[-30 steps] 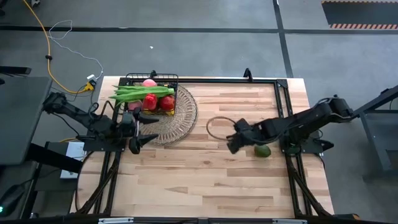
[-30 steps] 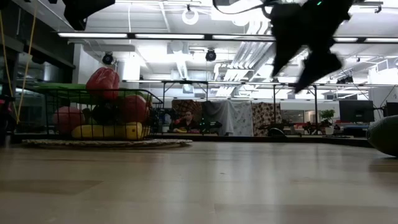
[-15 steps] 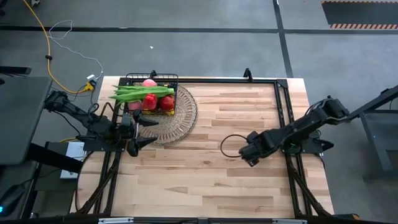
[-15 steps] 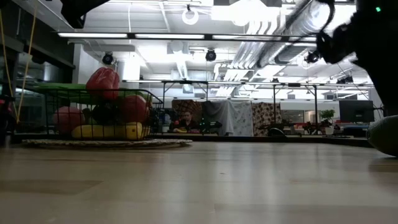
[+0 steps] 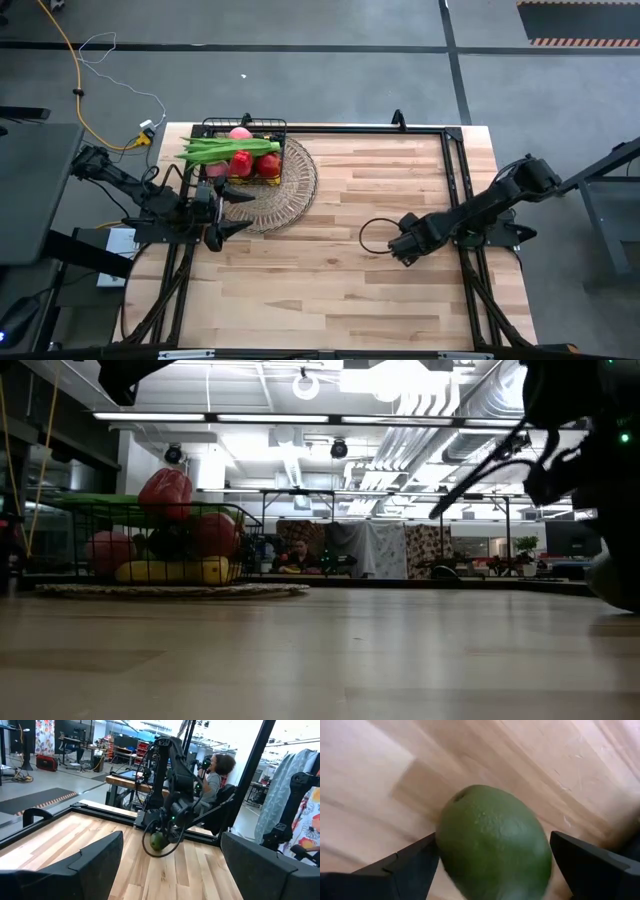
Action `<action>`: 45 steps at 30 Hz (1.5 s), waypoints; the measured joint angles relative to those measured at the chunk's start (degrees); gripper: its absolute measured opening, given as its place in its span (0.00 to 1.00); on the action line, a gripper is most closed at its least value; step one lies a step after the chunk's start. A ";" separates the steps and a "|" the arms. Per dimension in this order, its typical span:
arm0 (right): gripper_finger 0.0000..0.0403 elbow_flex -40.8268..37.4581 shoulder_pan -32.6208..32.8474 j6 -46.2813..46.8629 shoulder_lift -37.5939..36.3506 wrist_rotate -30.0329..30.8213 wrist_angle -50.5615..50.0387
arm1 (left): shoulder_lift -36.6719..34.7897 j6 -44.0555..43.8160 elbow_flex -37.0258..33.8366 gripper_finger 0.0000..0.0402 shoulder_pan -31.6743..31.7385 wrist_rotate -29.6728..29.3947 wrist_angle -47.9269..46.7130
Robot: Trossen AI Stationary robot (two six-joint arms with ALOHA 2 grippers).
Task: Build produce basket
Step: Put the green lime into the black wire basket
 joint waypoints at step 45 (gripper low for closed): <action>0.64 3.01 -23.83 -50.32 17.81 13.13 96.72 | -0.02 -0.01 0.00 0.81 0.04 0.02 0.13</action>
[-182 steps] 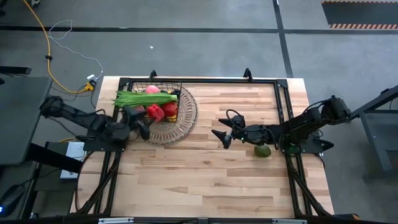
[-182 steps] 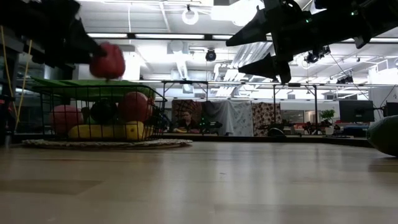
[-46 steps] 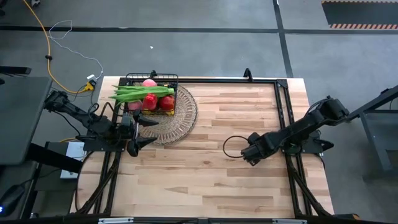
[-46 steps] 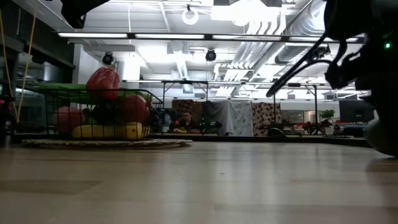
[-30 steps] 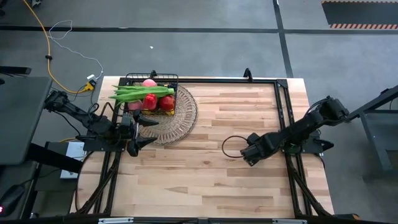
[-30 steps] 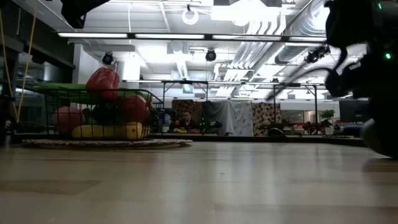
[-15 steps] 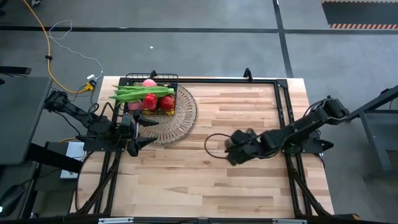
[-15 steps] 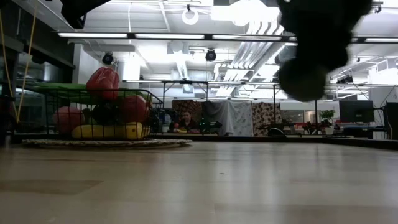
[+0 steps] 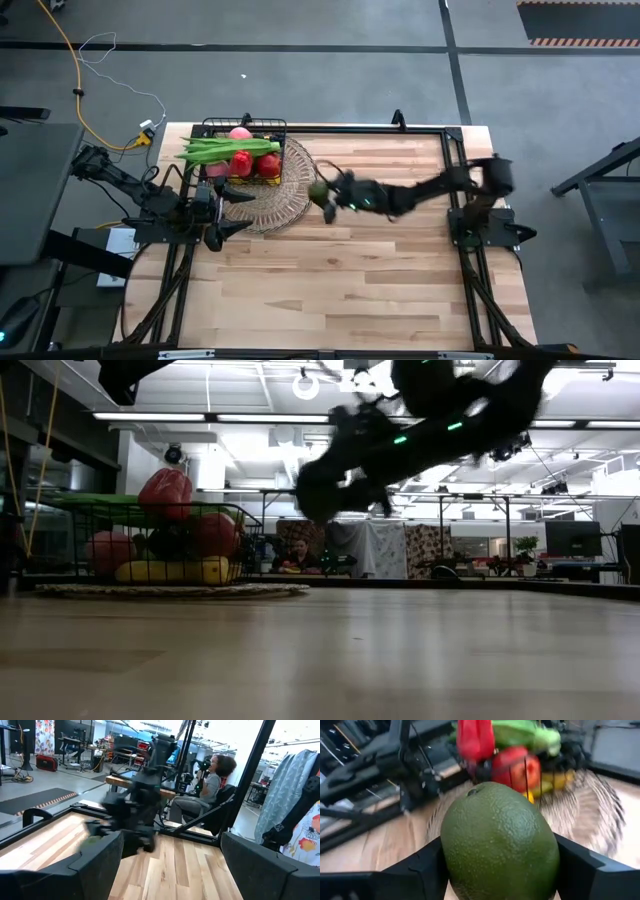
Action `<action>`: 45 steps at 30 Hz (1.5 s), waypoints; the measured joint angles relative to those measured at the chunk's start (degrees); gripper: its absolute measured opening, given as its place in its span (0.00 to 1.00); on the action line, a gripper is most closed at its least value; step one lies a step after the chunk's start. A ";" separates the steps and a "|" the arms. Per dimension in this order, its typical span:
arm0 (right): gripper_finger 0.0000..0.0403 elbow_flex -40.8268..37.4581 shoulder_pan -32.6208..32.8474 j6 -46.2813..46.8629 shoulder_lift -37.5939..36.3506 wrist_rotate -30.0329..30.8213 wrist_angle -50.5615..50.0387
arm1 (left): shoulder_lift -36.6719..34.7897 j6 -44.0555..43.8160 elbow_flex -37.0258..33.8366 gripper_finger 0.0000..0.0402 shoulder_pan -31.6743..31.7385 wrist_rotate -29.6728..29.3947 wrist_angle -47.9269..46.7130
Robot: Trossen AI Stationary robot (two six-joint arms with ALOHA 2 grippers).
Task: Build produce basket
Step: Put the green lime into the black wire basket
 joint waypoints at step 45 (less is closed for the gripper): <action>0.73 64.61 -18.68 -5.27 37.31 -11.77 -20.37 | 0.00 1.05 0.00 0.81 0.00 0.00 -0.46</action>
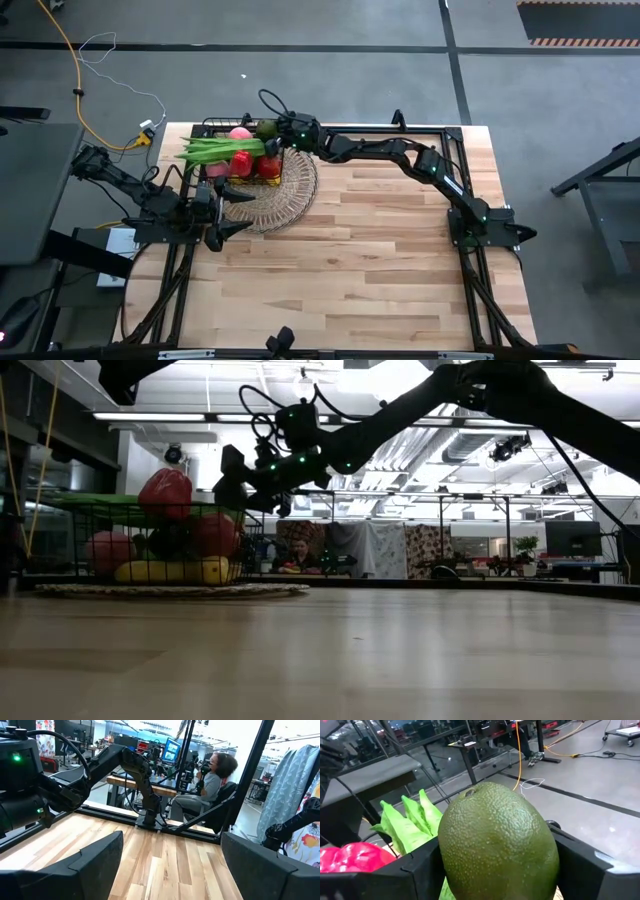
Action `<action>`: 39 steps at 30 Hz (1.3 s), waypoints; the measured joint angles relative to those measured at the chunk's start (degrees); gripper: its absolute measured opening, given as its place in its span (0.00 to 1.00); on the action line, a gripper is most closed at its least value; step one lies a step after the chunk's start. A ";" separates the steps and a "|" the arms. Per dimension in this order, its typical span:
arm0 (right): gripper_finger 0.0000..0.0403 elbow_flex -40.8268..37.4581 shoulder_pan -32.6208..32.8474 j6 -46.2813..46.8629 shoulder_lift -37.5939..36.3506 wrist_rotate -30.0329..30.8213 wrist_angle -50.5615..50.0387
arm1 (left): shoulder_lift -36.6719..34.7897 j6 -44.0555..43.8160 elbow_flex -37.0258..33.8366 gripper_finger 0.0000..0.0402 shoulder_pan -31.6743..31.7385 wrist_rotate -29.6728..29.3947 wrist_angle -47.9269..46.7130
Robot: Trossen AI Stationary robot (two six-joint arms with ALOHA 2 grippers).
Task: Build produce basket
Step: Put the green lime into the black wire basket, then return to Home Position
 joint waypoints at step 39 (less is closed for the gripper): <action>0.94 5.78 4.83 -22.36 -16.80 14.62 -65.35 | -3.76 -2.57 0.02 0.81 -0.04 -0.56 -8.02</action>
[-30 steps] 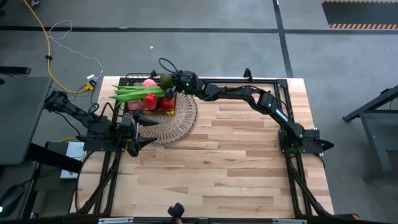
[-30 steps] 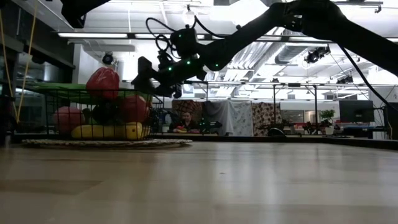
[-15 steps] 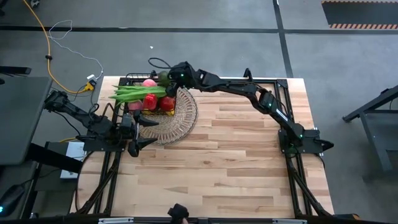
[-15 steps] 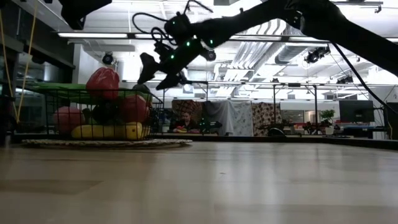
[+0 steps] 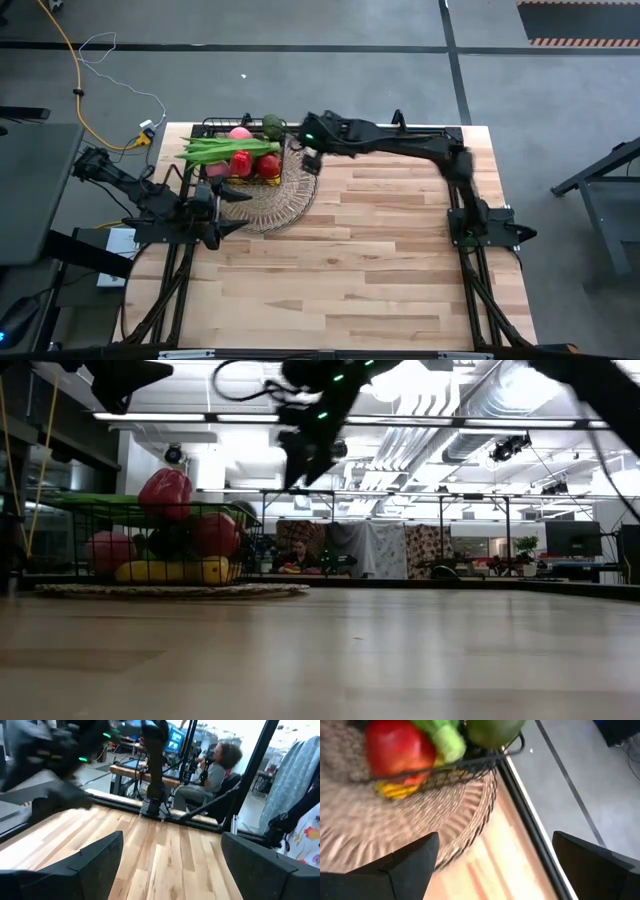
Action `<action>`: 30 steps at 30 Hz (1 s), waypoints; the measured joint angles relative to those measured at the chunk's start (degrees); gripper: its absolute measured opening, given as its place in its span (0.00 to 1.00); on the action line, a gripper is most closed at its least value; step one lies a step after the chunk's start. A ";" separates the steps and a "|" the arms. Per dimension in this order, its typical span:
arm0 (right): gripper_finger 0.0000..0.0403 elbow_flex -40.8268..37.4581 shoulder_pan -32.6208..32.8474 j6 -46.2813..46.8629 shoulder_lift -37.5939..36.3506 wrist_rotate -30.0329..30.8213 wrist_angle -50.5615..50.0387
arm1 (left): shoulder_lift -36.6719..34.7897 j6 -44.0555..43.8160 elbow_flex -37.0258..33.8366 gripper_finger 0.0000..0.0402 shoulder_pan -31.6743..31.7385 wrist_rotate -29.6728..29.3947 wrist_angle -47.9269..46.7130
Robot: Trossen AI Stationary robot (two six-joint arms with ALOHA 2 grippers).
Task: Build produce basket
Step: Return to Home Position
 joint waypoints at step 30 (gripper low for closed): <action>0.94 -81.42 14.47 16.46 -51.02 -1.90 67.59 | -2.97 12.02 -2.60 0.81 31.90 23.32 2.58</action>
